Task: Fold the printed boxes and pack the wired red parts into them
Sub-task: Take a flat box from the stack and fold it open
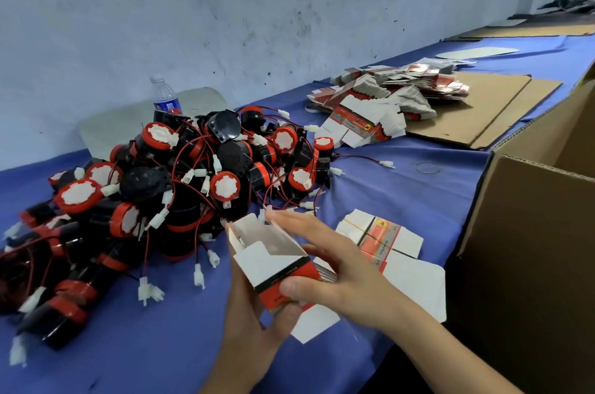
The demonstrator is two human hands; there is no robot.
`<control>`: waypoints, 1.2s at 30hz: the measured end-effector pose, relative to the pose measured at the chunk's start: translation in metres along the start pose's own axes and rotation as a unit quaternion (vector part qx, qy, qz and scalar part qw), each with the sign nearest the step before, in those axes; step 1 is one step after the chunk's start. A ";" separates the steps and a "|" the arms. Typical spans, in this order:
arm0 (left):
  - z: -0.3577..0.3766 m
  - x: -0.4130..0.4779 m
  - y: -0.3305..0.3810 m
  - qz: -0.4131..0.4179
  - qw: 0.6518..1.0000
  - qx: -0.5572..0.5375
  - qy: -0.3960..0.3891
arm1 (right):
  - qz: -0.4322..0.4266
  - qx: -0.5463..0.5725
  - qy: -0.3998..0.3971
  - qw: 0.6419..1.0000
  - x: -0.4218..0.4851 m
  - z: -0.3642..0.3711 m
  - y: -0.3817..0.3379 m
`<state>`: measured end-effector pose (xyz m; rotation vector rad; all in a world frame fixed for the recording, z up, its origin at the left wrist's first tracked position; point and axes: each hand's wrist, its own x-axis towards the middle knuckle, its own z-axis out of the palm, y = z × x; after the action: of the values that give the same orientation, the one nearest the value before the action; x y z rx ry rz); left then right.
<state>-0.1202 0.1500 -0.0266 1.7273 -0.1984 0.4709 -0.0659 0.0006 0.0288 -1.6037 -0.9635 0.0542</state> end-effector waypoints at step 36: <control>-0.007 0.011 0.005 0.211 0.958 0.190 0.029 | -0.015 0.036 0.274 0.961 0.005 0.035 -0.004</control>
<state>-0.1132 0.1577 -0.0164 2.0480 -0.4650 0.9194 -0.0826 0.0317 0.0240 -1.4255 -0.5435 -0.3565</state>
